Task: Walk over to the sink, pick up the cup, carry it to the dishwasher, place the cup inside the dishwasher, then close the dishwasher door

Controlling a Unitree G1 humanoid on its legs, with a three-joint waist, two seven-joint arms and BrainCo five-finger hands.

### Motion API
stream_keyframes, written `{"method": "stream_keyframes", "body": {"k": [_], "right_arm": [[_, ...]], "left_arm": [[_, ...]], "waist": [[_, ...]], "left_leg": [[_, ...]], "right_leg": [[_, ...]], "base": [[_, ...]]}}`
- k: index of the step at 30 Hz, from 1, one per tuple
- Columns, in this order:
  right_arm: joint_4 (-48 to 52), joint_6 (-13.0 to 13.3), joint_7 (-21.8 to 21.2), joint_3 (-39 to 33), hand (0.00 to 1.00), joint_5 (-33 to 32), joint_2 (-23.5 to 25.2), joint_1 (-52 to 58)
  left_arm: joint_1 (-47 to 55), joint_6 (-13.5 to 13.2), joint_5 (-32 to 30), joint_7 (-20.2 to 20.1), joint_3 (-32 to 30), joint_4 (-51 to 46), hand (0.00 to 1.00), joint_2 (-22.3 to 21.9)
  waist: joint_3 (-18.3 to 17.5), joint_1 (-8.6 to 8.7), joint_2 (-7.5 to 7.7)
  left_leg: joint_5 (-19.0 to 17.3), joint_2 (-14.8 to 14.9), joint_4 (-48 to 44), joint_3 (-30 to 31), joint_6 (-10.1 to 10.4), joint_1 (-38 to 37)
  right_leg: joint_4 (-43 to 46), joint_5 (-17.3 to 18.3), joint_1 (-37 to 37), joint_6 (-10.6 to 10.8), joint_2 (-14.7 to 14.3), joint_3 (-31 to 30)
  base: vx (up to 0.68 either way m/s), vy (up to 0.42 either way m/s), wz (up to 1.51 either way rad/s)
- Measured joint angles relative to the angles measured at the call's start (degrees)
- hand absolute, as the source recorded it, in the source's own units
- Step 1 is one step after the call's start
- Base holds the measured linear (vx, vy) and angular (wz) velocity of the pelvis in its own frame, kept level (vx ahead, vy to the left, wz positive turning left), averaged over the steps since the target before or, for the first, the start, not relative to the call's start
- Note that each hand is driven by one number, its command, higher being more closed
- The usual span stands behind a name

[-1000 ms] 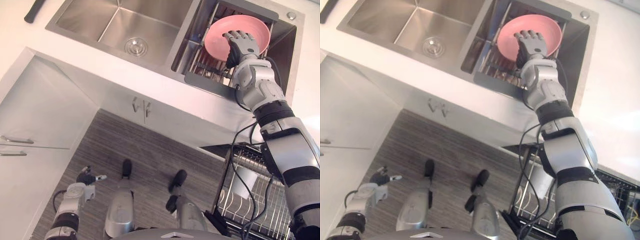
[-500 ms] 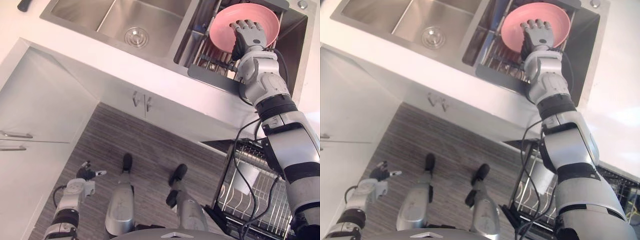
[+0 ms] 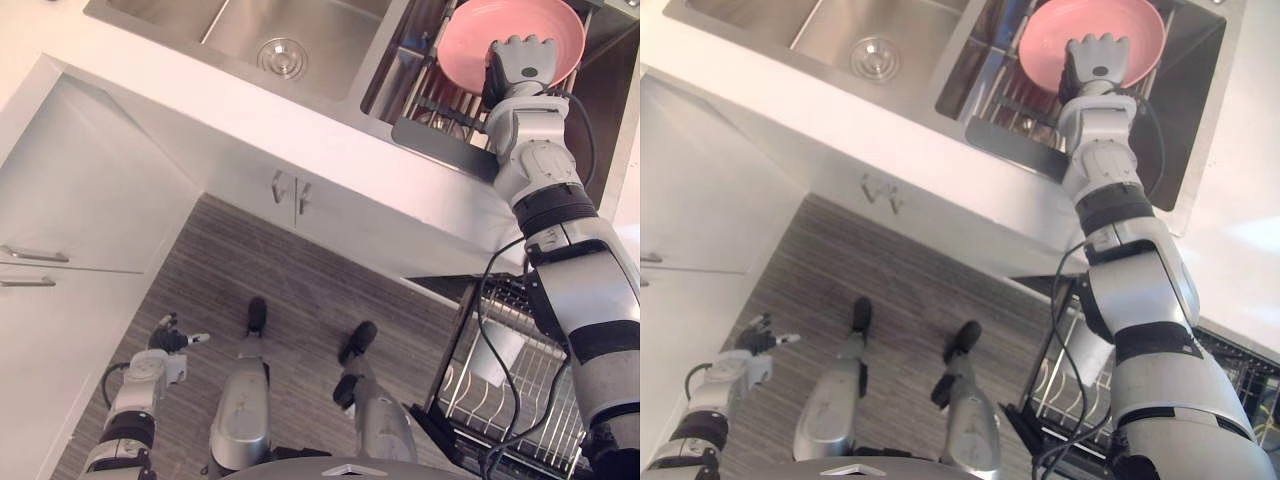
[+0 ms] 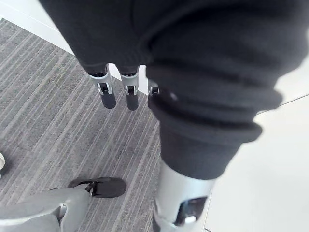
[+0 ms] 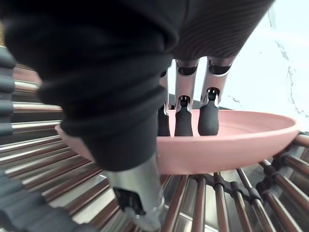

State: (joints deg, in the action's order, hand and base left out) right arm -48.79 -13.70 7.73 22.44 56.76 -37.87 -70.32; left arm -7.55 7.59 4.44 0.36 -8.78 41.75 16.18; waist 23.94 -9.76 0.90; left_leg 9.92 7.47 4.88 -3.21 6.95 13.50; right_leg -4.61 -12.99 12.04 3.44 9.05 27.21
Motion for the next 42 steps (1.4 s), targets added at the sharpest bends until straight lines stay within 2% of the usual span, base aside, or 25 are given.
{"method": "stream_keyframes", "body": {"k": [7,13,16,19,22,26,31,35,36,42], "right_arm": [[0.62,-0.22,5.12,-0.01,1.00,0.40,0.00,0.57],[3.96,0.35,13.86,-0.74,1.00,-0.99,-0.12,1.22],[8.32,1.97,18.25,-2.28,1.00,-4.19,-2.14,1.22],[9.96,4.08,20.09,-5.03,1.00,-8.30,-3.22,1.31],[11.52,6.16,20.45,-5.86,1.00,-11.99,-3.39,3.21],[14.40,10.54,19.97,-5.91,1.00,-15.52,-3.37,6.98],[14.66,13.50,18.19,-7.92,1.00,-19.69,-3.37,10.79],[16.45,15.29,13.72,-9.44,1.00,-21.45,-3.42,14.60],[16.50,15.96,13.25,-9.44,0.00,-21.40,-3.43,14.97],[16.50,16.77,7.39,-9.42,0.00,-20.75,-3.67,18.14]], "left_arm": [[-0.01,-0.37,-0.07,0.69,0.00,-0.02,0.00,1.05],[0.09,-0.42,-0.07,1.04,0.00,-0.02,0.00,1.02],[0.50,-1.04,-0.10,2.03,-0.01,-0.04,0.00,0.86],[1.21,-1.28,-0.15,2.33,0.05,-0.03,0.00,0.70],[2.12,-1.46,-0.22,2.71,0.08,-0.01,0.00,0.60],[3.73,-1.50,-0.30,2.64,0.09,0.00,0.00,0.55],[5.63,-1.43,-1.21,2.17,0.06,0.01,0.00,0.55],[7.88,-1.26,-1.31,0.84,0.00,0.00,0.00,0.54],[8.23,-1.09,-1.31,0.44,0.01,0.00,0.00,0.53],[9.06,0.26,-1.32,-0.86,0.01,0.01,0.00,0.53]], "waist": [[0.07,0.26,0.19],[0.06,0.68,0.34],[-0.07,0.57,0.56],[-0.55,0.95,1.39],[-0.93,1.31,1.95],[-3.43,2.06,2.91],[-5.68,2.38,3.00],[-8.22,3.03,2.84],[-8.31,3.37,2.81],[-10.10,3.63,2.62]], "left_leg": [[0.40,0.06,0.00,-0.09,-0.35,-0.02],[0.59,0.49,0.01,-0.67,-0.34,-0.19],[0.60,0.95,0.01,-1.55,-0.37,-0.61],[0.81,1.11,0.01,-1.66,-0.30,-0.91],[0.66,1.13,0.03,-1.90,-0.18,-2.40],[0.31,1.14,0.04,-2.38,-0.20,-3.23],[-0.45,1.13,0.04,-2.64,-0.21,-4.98],[-0.75,1.16,0.05,-2.55,-0.07,-5.89],[-0.77,1.16,0.05,-2.45,-0.08,-6.21],[-0.86,1.15,0.05,-2.24,-0.09,-7.11]], "right_leg": [[0.00,-0.33,-0.03,-0.03,-0.01,-0.01],[-0.01,-0.61,-0.04,-0.32,-0.29,-0.24],[-0.01,-0.65,-0.18,-0.39,-0.55,-0.66],[-0.01,-0.65,-0.37,-0.40,-0.67,-0.78],[-0.02,-0.56,-1.75,-0.32,-0.86,-1.13],[-0.03,-0.40,-2.22,-0.23,-0.84,-1.51],[-0.04,0.05,-3.95,0.07,-0.80,-1.66],[-0.05,0.89,-4.96,0.42,-0.56,-1.61],[-0.05,0.93,-5.35,0.43,-0.56,-1.56],[-0.15,1.11,-6.28,0.53,-0.52,-1.45]], "base": [[0.00,0.000,0.00],[-0.01,-0.005,-0.03],[-0.01,-0.014,-0.07],[0.01,-0.010,-0.02],[0.04,-0.013,-0.03],[0.03,-0.005,-0.05],[0.01,-0.004,-0.02],[0.00,0.000,0.00],[0.00,-0.005,0.04],[0.00,-0.001,0.01]]}}
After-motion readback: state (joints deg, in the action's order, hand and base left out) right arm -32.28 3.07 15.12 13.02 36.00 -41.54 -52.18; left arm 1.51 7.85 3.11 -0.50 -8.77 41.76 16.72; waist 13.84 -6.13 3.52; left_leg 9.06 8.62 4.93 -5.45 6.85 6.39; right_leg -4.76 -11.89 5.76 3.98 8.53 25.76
